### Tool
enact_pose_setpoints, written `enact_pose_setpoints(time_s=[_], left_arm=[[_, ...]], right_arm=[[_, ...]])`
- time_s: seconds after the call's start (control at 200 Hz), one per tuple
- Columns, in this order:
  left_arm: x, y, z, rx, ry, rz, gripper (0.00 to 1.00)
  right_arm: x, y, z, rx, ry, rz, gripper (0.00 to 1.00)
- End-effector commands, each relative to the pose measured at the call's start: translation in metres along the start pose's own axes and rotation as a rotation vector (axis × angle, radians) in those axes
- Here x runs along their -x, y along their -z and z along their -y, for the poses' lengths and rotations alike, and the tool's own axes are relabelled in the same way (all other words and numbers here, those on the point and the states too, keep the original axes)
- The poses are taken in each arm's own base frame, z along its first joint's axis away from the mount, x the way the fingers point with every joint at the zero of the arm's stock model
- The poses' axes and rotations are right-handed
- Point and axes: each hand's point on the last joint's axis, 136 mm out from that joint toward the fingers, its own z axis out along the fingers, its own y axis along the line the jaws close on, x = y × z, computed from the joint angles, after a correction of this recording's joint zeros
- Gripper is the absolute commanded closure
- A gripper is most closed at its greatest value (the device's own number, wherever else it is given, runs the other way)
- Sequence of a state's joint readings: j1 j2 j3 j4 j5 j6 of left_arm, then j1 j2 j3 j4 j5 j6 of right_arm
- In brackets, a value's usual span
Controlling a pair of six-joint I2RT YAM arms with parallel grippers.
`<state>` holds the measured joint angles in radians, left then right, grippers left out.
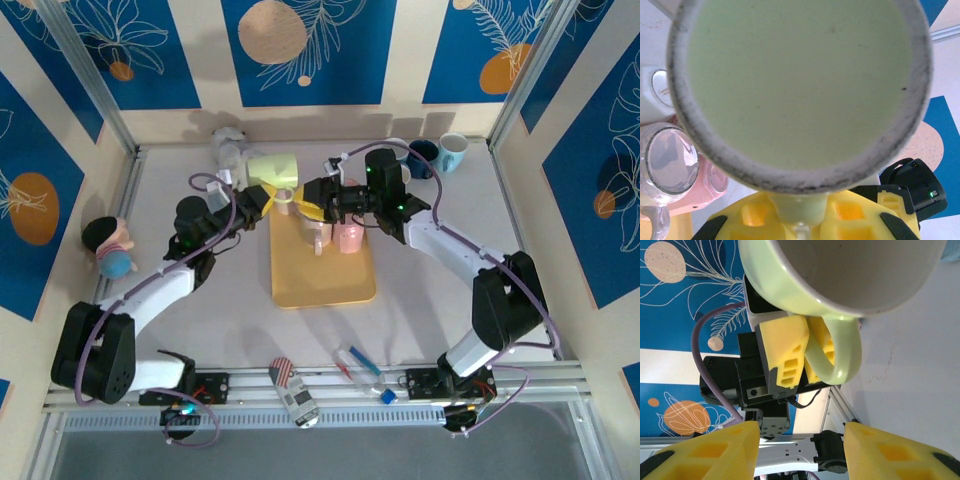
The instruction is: Turn the mug right side up
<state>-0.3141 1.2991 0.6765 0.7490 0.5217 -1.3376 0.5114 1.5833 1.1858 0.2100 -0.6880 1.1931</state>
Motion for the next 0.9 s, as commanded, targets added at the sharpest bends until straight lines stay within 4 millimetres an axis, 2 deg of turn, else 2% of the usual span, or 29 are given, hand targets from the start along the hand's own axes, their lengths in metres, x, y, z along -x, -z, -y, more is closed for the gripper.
enact_pose_setpoints(time_s=[0.0, 0.2, 0.525, 0.895], left_arm=[[0.015, 0.01, 0.047, -0.143, -0.111, 0.075, 1.0], [0.015, 0.012, 0.046, -0.117, -0.153, 0.087, 1.0], [0.019, 0.019, 0.053, -0.131, -0.171, 0.125, 1.0], [0.023, 0.023, 0.054, -0.15, -0.166, 0.168, 1.0]], right_arm=[[0.006, -0.004, -0.01, 0.015, 0.011, 0.001, 0.52], [0.01, -0.01, -0.007, -0.003, -0.021, -0.011, 0.51], [0.019, -0.017, -0.02, -0.014, 0.025, -0.026, 0.48], [0.018, -0.032, -0.002, -0.048, -0.001, -0.059, 0.48]])
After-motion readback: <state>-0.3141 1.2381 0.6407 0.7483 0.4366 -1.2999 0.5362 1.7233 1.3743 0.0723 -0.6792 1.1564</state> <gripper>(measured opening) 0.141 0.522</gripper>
